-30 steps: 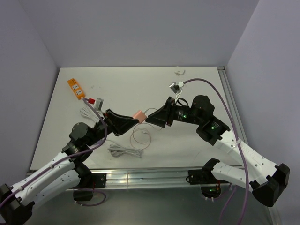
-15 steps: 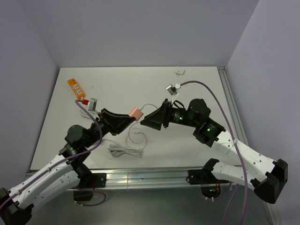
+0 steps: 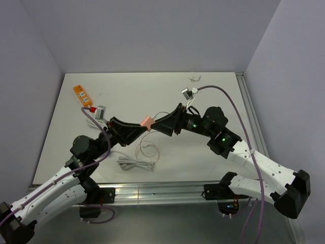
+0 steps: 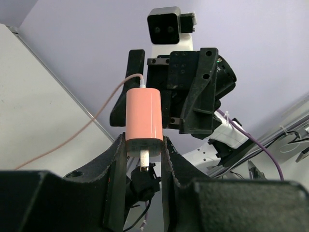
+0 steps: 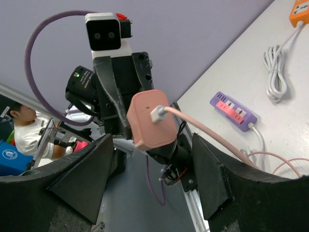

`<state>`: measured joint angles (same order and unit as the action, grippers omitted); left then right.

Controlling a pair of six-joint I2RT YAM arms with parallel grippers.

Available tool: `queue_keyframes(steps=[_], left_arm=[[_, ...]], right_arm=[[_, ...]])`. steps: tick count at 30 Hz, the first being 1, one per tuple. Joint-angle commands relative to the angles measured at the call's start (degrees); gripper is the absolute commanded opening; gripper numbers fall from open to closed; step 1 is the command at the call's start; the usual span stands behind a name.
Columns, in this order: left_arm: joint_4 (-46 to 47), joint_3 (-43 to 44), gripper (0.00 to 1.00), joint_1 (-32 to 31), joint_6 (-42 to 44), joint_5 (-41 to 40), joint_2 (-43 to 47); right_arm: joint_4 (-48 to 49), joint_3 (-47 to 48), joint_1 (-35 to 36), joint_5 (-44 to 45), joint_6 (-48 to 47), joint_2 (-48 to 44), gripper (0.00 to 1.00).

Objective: Insert the plug

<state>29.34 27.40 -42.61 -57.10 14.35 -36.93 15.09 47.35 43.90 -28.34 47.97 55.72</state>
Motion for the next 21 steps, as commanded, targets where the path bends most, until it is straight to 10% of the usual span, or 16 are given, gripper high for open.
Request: queue_keyframes(steps=[1, 21], left_arm=[[4.93, 0.73, 0.01, 0.16, -1.87, 2.08, 0.72], [4.23, -0.15, 0.01, 0.16, -1.79, 2.79, 0.45]], right_arm=[[4.50, 2.39, 0.40, 1.18, -0.24, 1.22, 0.73], [12.16, 4.77, 0.40, -5.14, -0.32, 5.71, 0.48]])
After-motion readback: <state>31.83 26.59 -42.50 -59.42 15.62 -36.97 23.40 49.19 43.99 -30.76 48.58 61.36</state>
